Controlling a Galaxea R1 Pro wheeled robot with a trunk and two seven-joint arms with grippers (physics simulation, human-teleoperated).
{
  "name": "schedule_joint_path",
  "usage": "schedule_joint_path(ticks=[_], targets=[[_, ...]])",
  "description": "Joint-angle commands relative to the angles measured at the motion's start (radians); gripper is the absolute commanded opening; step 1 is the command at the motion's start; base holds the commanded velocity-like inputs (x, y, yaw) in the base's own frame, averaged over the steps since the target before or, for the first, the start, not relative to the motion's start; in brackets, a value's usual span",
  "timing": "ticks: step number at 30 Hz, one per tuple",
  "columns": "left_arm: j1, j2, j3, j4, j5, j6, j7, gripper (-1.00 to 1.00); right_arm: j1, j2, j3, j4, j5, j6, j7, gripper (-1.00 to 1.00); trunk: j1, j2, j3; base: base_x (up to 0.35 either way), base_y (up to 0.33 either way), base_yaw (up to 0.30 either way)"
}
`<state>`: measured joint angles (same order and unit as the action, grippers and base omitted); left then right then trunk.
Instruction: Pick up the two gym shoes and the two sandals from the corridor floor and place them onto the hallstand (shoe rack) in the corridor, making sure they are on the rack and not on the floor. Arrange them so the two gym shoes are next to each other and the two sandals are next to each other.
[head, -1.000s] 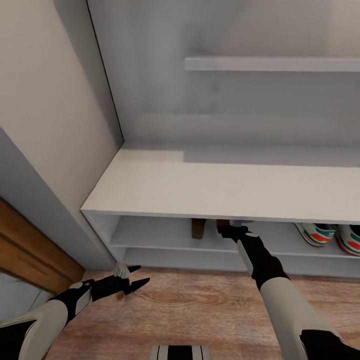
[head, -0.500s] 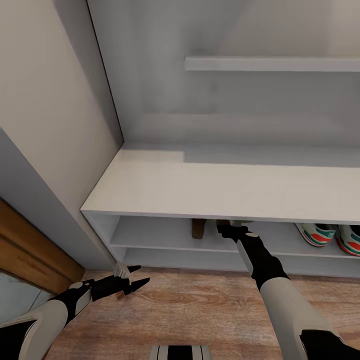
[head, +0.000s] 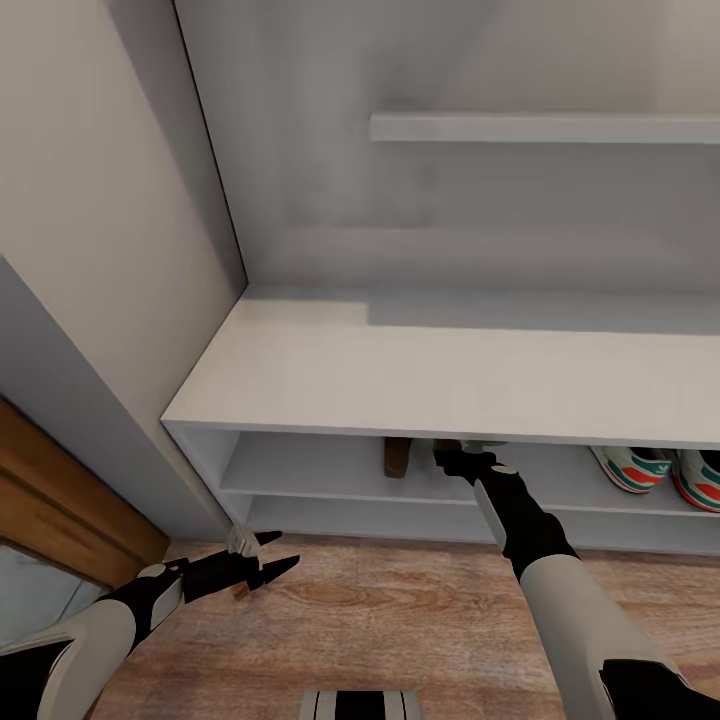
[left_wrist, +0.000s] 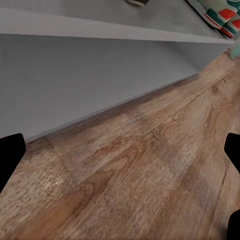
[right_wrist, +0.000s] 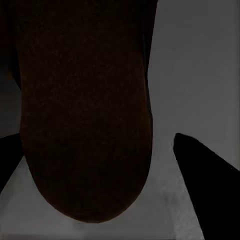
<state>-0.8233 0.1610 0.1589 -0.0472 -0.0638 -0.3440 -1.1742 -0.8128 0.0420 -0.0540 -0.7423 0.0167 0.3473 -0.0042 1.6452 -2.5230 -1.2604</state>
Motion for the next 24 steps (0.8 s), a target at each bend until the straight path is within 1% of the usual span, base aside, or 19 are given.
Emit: schedule_joint_path(ticks=[1,24], targets=[[0.0,0.0,0.007,0.001,-0.007,-0.004,-0.002,1.0,0.0,0.001,-0.003,-0.002,0.002,0.006,0.0,1.0,0.0,0.0,-0.001,0.0,0.0,0.0],[0.0,0.0,0.007,0.001,-0.007,-0.004,-0.002,1.0,0.0,0.001,-0.003,-0.002,0.002,0.006,0.0,1.0,0.0,0.0,-0.001,0.0,0.0,0.0]])
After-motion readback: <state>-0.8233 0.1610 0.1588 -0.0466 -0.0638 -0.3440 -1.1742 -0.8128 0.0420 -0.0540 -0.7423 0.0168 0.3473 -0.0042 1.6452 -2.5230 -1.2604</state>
